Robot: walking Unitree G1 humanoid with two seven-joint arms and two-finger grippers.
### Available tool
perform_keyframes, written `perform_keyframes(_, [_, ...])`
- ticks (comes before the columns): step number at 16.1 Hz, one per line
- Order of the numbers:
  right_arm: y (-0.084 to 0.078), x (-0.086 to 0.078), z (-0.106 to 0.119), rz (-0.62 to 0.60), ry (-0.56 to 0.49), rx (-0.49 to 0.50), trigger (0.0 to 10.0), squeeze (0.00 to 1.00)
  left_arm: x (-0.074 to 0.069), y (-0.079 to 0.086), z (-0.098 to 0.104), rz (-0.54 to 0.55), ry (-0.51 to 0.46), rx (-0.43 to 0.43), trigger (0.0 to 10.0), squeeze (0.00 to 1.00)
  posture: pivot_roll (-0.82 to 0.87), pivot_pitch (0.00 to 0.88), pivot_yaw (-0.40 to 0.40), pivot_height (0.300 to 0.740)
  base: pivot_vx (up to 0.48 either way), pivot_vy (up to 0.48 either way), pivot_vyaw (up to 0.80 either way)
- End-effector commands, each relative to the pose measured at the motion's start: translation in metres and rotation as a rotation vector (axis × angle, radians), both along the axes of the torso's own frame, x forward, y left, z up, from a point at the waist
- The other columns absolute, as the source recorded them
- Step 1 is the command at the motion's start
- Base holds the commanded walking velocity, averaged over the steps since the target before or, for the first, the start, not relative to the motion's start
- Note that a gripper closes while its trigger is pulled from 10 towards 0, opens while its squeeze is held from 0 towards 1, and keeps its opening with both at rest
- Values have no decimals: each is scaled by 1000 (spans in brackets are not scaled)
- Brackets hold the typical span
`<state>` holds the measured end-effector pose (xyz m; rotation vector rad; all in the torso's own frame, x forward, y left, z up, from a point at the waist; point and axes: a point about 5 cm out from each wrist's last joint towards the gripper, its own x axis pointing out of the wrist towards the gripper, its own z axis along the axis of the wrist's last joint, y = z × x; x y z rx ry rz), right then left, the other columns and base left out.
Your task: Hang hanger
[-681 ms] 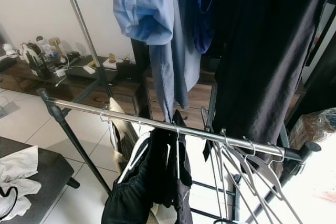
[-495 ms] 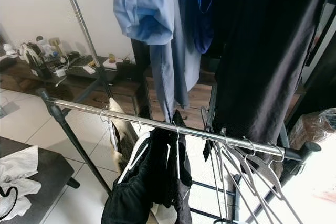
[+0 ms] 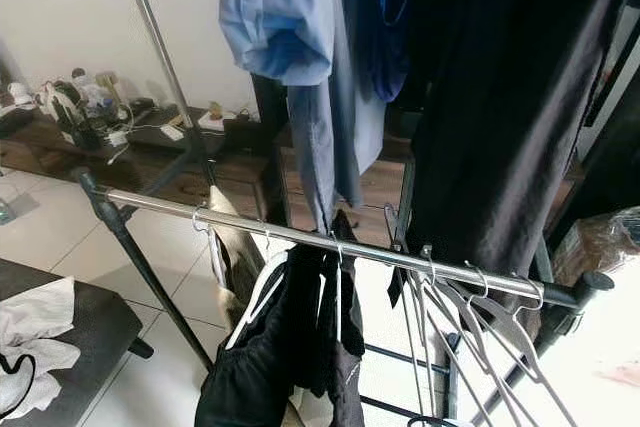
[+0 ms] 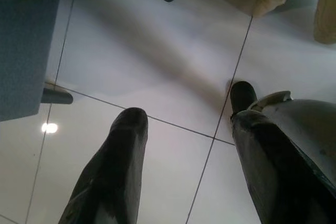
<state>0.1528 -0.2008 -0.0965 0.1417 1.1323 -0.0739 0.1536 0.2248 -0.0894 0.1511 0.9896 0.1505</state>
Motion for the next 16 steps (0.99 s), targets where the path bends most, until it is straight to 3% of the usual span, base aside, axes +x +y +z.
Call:
perform_keyframes(1, [1, 0, 0, 0, 4, 3, 10000, 0, -1, 2, 0, 22, -6, 1, 10000, 0, -15, 15, 31, 740, 0, 0, 0])
perform_keyframes(3, [1, 0, 0, 3, 4, 4, 10000, 0, 0, 3, 1, 36, -25, 26, 10000, 0, -18, 18, 29, 740, 0, 0, 0])
perform_keyframes(5, [0, 0, 0, 2, 5, 5, 10000, 0, -3, 10, 9, 246, -184, 179, 10000, 0, -23, 25, 26, 740, 0, 0, 0])
perform_keyframes(6, [0, -1, 0, 5, 7, 2, 10000, 0, 14, 25, 24, 321, -295, 248, 10000, 0, -15, 32, 21, 740, 0, 0, 0])
perform_keyframes(7, [-1, -1, 0, 12, 12, -1, 10000, 0, 62, 51, 64, 373, -496, 289, 10000, 0, -9, 37, 18, 740, 0, 0, 0])
perform_keyframes(9, [-2, -3, -1, 22, 17, -2, 10000, 0, 96, 62, 101, 361, -706, 235, 10000, 0, -7, 51, 14, 740, 0, 0, 0])
perform_keyframes(11, [-2, -4, -1, 30, 20, -2, 10000, 0, 121, 59, 126, 355, -842, 121, 10000, 0, -12, 61, 12, 740, 0, 0, 0])
perform_keyframes(13, [-2, -5, -1, 35, 21, -3, 10000, 0, 144, 40, 142, 265, -908, -11, 10000, 0, -29, 77, 12, 740, 0, 0, 0])
perform_keyframes(15, [-2, -7, -2, 27, 22, 0, 10000, 0, 168, 5, 154, 10, -893, -123, 10000, 0, -46, 79, 22, 740, 0, 0, 0])
perform_keyframes(16, [-1, -7, -2, 25, 22, 1, 10000, 0, 171, -4, 157, -53, -897, -124, 10000, 0, -55, 79, 27, 740, 0, 0, 0])
